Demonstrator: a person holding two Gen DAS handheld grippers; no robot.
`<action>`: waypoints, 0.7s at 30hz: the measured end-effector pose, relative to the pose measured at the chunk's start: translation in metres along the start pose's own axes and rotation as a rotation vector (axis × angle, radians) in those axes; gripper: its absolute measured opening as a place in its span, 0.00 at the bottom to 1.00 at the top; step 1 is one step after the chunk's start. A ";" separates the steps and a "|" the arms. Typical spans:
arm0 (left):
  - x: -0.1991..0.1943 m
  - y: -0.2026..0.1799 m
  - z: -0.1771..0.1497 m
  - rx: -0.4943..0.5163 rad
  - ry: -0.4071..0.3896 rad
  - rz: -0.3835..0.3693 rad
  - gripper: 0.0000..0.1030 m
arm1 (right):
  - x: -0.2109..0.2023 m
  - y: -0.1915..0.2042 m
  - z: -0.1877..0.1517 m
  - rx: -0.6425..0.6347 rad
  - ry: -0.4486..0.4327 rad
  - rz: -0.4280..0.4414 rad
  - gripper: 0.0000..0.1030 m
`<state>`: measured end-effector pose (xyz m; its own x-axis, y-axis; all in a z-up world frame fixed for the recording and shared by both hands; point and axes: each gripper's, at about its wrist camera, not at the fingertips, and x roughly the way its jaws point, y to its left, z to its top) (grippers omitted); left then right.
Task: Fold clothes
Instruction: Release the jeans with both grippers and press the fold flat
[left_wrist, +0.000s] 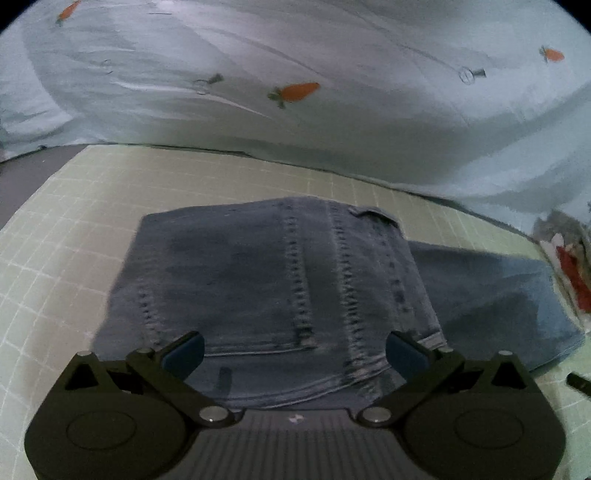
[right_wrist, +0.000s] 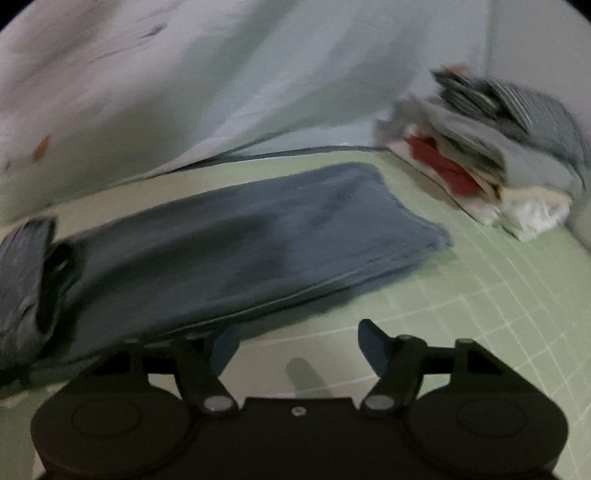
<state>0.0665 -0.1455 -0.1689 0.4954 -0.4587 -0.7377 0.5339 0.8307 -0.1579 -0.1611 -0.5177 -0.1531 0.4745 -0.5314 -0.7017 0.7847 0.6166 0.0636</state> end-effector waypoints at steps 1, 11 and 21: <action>0.004 -0.005 0.001 0.010 0.001 0.002 1.00 | 0.006 -0.012 0.002 0.034 0.004 -0.001 0.62; 0.060 -0.021 0.015 0.062 0.122 0.058 0.98 | 0.071 -0.107 0.020 0.391 0.011 0.045 0.17; 0.082 -0.013 0.017 0.052 0.178 0.058 1.00 | 0.086 -0.145 0.022 0.611 -0.062 0.031 0.17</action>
<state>0.1114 -0.1994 -0.2160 0.3997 -0.3441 -0.8496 0.5449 0.8345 -0.0816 -0.2251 -0.6650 -0.2070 0.5090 -0.5626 -0.6515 0.8480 0.1980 0.4916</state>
